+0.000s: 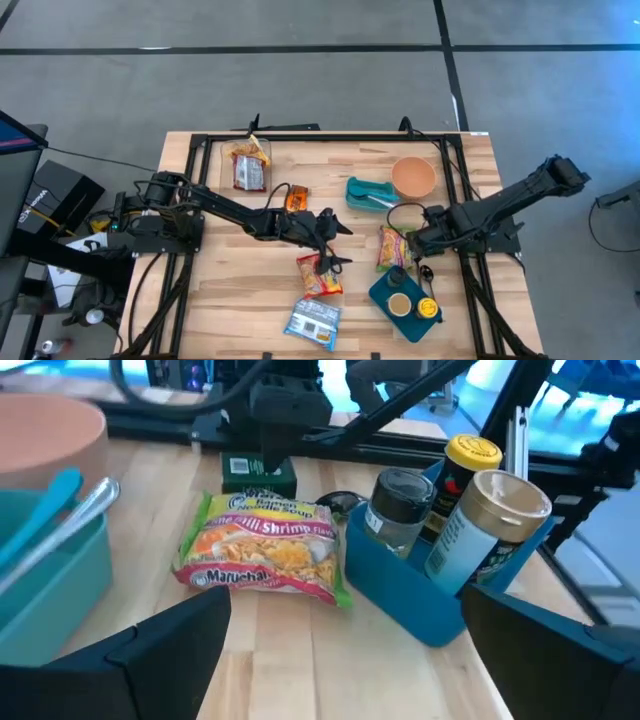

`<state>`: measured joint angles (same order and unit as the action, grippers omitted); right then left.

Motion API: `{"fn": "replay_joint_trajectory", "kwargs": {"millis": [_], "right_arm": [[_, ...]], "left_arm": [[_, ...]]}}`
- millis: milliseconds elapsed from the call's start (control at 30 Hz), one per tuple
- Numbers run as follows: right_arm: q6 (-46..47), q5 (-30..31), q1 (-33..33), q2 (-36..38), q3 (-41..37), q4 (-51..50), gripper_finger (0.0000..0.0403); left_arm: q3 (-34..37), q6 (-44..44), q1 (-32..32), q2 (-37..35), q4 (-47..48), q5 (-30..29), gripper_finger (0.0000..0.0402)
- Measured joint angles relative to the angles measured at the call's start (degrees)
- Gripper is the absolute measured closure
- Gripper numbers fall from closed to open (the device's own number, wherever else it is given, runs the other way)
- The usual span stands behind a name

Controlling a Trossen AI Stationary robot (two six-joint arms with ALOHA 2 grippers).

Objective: Pick & Place Food Item
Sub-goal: Put the green seasoning can into the blue bin

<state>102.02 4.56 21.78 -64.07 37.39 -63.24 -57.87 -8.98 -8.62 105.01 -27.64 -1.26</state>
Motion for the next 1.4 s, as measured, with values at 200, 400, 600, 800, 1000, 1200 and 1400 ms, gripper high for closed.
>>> {"fn": "replay_joint_trajectory", "kwargs": {"millis": [200,400,600,800,1000,1200,1400], "right_arm": [[0.7,1.2,0.4,-1.1,0.0,0.0,0.0130],[0.2,1.3,0.3,-5.6,0.0,0.0,0.0148],[0.5,1.3,0.2,-8.4,0.0,0.0,0.0196],[0.0,1.3,0.2,-8.3,0.0,0.0,0.0245],[-0.5,1.2,0.2,-8.3,0.0,-0.1,0.0298],[-0.6,1.0,0.3,-9.0,0.0,-0.1,0.0351],[-1.4,0.1,1.2,-11.5,0.0,0.0,0.0398]], "left_arm": [[0.0,-4.6,0.0,-0.5,-0.4,0.0,0.0011],[0.0,-4.6,0.0,-0.5,-2.1,0.0,0.0011],[0.0,-4.6,0.0,-0.5,-2.9,0.0,0.0011],[0.0,-5.0,0.0,-0.5,-3.8,0.0,0.0011],[0.0,-5.0,0.0,-0.5,-3.7,0.0,0.0011],[0.0,-5.0,0.0,-0.5,-3.4,0.0,0.0011],[0.0,-5.0,-0.1,-0.5,-3.2,0.0,0.0011]]}}
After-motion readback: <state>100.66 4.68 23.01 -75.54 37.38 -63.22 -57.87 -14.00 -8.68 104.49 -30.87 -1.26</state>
